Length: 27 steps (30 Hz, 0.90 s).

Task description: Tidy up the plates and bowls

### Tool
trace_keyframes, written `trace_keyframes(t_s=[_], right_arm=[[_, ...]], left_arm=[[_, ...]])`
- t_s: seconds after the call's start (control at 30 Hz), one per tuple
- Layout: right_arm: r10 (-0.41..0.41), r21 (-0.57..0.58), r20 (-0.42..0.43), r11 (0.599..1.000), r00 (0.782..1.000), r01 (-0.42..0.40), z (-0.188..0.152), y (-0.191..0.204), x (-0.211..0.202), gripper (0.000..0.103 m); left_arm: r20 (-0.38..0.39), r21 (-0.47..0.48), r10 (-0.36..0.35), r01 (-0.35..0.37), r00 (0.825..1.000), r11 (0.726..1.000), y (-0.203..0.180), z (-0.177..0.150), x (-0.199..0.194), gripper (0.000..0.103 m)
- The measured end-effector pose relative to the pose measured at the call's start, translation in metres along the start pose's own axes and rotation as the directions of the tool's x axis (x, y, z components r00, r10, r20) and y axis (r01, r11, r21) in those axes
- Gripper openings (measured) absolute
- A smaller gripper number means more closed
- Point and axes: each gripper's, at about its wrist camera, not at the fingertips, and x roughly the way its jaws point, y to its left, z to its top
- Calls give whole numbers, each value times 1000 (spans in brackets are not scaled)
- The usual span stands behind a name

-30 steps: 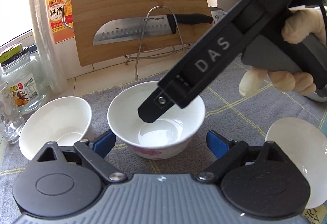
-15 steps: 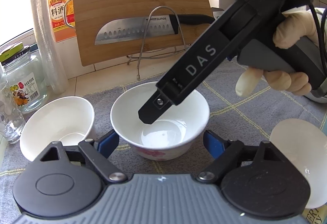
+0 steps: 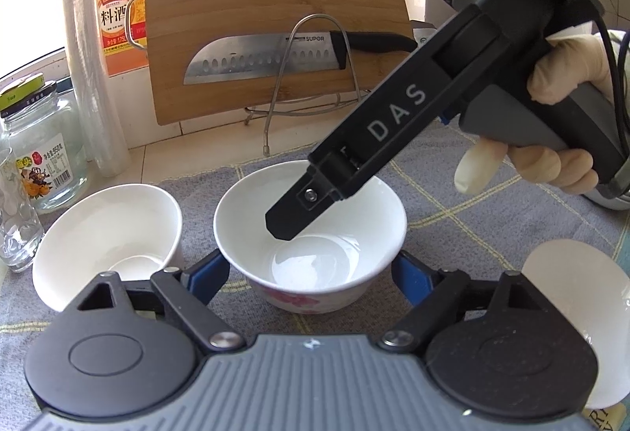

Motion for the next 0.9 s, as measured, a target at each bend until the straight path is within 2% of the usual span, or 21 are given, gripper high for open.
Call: trace_keyframes(t_s=[0.43, 0.9], right_arm=[[8, 18, 0, 1000, 1000, -8, 0, 1, -5, 76], [16, 17, 44, 1000, 999, -17, -9, 18, -38, 76]], left_arm=[[-3, 6, -7, 7, 1000, 1000, 0, 2, -2, 88], [25, 58, -6, 4, 1000, 998, -12, 11, -31, 88]])
